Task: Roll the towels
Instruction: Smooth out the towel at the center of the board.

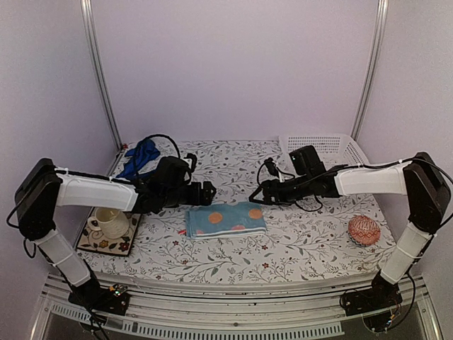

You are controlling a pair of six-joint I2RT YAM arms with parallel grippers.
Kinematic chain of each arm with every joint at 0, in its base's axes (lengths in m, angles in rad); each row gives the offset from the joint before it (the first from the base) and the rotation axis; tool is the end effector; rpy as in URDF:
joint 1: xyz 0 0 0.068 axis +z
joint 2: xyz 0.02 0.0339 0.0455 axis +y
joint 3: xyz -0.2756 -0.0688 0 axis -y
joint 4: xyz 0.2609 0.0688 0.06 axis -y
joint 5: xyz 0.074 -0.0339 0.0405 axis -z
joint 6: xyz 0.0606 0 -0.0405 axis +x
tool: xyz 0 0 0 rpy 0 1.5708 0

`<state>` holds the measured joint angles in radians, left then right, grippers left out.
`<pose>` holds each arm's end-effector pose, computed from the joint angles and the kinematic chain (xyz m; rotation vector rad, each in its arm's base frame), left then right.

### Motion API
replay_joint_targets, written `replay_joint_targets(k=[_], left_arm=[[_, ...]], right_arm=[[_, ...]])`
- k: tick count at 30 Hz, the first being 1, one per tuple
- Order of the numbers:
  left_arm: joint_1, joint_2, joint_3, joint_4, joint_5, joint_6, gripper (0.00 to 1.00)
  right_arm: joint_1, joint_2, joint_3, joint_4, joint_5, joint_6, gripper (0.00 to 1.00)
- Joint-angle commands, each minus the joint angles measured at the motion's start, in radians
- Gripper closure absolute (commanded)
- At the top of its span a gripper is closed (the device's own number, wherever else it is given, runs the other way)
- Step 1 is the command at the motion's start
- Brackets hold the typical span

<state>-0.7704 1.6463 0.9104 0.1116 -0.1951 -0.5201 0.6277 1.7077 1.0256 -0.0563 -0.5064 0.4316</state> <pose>0.2828 -0.2581 0.1797 0.1672 2.2225 -0.5115 0.2999 0.2539 0.1831 -0.5179 2.4072 1.0926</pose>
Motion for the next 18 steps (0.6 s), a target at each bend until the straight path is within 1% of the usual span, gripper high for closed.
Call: replay_joint_targets(k=[1,4,8,10,15,18], left_arm=[[-0.082,-0.032,-0.035,-0.030,-0.010,-0.013,0.03],[-0.154,-0.027,-0.061,-0.028,-0.020,-0.048,0.03],[-0.209,-0.002,-0.092,-0.015,-0.022,-0.087,0.03],[-0.218,0.012,-0.103,-0.011,-0.027,-0.092,0.03],[-0.220,0.037,-0.114,0.015,-0.032,-0.093,0.04],[-0.220,0.055,-0.110,0.020,-0.035,-0.088,0.04]], right_arm=[[-0.035,0.026,0.037,-0.031,0.030,-0.025,0.20],[-0.040,0.078,0.069,-0.026,0.028,-0.018,0.20],[-0.054,0.120,0.074,-0.009,0.021,-0.001,0.22],[-0.063,0.144,0.071,-0.007,0.005,0.010,0.25],[-0.068,0.172,0.038,0.005,-0.006,0.028,0.29],[-0.068,0.191,0.018,0.012,-0.024,0.033,0.34]])
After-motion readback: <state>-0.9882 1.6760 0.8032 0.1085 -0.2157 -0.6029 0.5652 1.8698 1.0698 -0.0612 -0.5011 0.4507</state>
